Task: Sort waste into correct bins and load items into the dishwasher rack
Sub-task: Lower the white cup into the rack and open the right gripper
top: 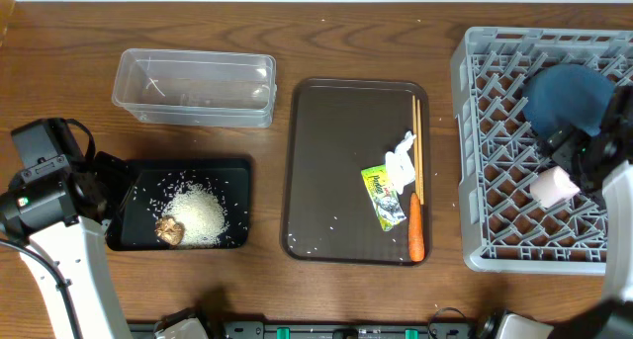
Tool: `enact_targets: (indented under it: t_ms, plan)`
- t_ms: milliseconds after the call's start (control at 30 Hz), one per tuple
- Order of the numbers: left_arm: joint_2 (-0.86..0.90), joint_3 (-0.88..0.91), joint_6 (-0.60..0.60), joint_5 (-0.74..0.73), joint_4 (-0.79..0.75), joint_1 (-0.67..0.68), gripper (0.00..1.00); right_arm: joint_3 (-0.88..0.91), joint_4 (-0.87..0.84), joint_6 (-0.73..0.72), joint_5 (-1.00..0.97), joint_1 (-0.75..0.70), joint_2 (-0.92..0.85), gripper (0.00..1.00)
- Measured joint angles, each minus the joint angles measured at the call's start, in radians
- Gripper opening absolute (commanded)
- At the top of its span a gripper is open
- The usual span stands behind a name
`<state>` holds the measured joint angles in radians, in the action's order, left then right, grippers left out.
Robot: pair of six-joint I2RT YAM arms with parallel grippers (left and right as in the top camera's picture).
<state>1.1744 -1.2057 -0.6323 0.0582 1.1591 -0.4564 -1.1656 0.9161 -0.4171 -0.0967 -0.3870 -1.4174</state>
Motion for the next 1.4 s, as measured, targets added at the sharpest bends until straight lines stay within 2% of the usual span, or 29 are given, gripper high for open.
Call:
enact_targets:
  t_ms: [233,333,467,600,900,1033,1100,1400]
  plan:
    - [0.0,0.0,0.0,0.0,0.0,0.0,0.98,0.001,-0.092,0.123,0.362,0.048,0.236,0.99]
    - [0.0,0.0,0.0,0.0,0.0,0.0,0.98,0.001,-0.116,0.153,0.502,0.119,0.293,0.96]
    - [0.0,0.0,0.0,0.0,0.0,0.0,0.98,0.001,-0.116,0.173,0.586,0.248,0.304,0.9]
    - [0.0,0.0,0.0,0.0,0.0,0.0,0.98,0.001,-0.114,0.18,0.593,0.381,0.271,0.89]
    - [0.0,0.0,0.0,0.0,0.0,0.0,0.98,0.001,-0.122,0.132,0.409,0.619,0.087,0.92]
    - [0.0,0.0,0.0,0.0,0.0,0.0,0.98,0.001,-0.154,0.113,0.364,0.64,0.012,0.95]
    - [0.0,0.0,0.0,0.0,0.0,0.0,0.98,0.002,-0.172,0.107,0.351,0.64,-0.01,0.99]
    - [0.0,0.0,0.0,0.0,0.0,0.0,0.98,0.004,-0.37,0.101,0.336,0.625,-0.011,0.99]
